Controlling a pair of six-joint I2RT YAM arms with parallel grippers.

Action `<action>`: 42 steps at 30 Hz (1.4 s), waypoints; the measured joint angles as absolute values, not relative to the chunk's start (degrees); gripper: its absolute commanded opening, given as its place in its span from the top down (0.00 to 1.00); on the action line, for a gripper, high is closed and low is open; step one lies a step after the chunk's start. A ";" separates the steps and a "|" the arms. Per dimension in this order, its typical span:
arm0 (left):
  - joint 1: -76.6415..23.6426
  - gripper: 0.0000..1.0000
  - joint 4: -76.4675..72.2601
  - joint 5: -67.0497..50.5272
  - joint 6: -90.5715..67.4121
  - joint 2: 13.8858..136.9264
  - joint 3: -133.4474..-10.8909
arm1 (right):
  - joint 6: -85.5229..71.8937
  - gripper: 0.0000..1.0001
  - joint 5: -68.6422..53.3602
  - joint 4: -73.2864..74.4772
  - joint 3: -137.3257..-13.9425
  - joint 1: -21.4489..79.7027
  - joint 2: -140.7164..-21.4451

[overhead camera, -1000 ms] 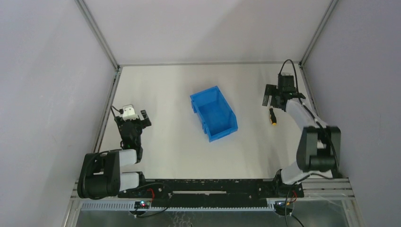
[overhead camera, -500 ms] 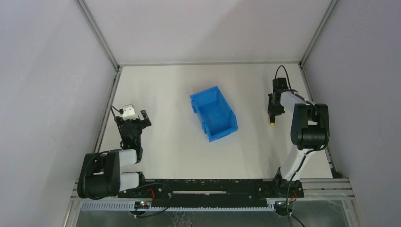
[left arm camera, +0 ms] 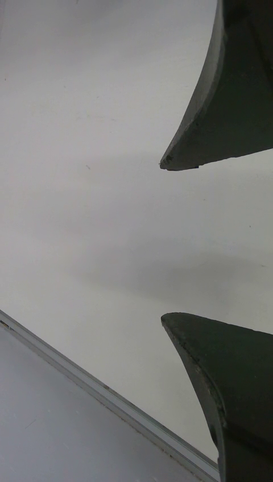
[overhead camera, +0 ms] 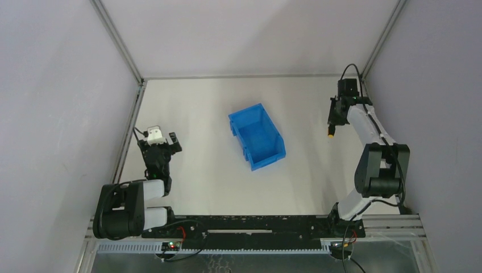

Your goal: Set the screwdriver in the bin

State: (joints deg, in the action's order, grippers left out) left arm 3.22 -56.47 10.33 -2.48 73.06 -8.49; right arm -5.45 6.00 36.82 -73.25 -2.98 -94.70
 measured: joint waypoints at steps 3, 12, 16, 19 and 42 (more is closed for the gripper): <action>3.22 0.00 -56.49 10.35 -2.48 73.06 -8.49 | -6.59 1.00 4.40 39.13 -76.12 -2.76 -91.50; 3.22 0.00 -56.49 10.35 -2.48 73.06 -8.49 | -9.30 0.98 -3.75 45.69 -83.90 11.03 -84.86; 3.22 0.00 -56.49 10.35 -2.48 73.06 -8.49 | -10.35 0.99 -5.80 45.56 -87.83 21.41 -85.14; 3.22 0.00 -56.49 10.35 -2.48 73.06 -8.49 | -10.83 0.98 -5.76 44.56 -89.76 28.16 -86.65; 3.22 0.00 -56.49 10.35 -2.48 73.06 -8.49 | -14.26 0.47 8.23 27.07 -76.01 38.85 -107.24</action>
State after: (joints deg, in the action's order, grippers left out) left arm 3.22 -56.49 10.35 -2.48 73.06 -8.49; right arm -14.26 8.23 27.07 -76.01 38.85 -107.24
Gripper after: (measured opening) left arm 0.996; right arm 0.428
